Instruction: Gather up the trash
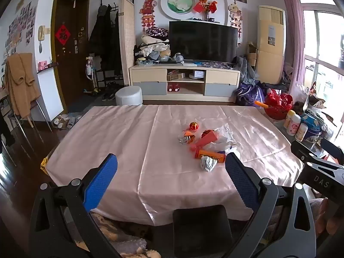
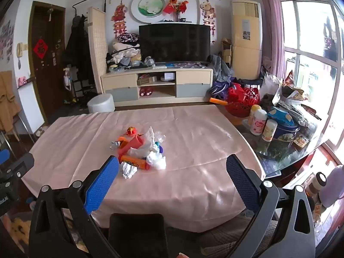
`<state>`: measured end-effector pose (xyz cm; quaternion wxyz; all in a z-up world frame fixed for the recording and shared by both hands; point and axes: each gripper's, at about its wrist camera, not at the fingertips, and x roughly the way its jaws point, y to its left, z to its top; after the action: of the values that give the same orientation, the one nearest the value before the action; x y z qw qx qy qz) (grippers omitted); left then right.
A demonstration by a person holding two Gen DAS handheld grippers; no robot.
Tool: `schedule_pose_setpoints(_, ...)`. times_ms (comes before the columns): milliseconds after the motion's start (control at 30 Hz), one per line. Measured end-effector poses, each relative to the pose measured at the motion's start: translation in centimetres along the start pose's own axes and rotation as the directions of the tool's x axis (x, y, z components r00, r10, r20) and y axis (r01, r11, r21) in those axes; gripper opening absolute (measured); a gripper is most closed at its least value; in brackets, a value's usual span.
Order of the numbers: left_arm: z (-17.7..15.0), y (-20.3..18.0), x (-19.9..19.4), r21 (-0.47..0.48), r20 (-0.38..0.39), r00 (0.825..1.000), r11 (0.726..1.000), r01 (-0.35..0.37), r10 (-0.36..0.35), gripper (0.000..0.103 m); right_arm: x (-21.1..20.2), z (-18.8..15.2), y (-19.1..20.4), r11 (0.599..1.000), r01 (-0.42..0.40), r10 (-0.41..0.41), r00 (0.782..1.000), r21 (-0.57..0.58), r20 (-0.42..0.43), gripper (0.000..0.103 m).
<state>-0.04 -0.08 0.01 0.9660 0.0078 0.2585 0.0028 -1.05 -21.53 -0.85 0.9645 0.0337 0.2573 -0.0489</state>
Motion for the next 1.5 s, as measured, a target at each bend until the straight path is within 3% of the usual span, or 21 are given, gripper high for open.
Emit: schedule_pose_setpoints(1500, 0.5, -1.3, -0.7, 0.0, 0.011, 1.0, 1.0, 0.001, -0.001, 0.095, -0.1, 0.2, 0.0, 1.0, -0.007, 0.007, 1.0, 0.02, 0.008, 0.1)
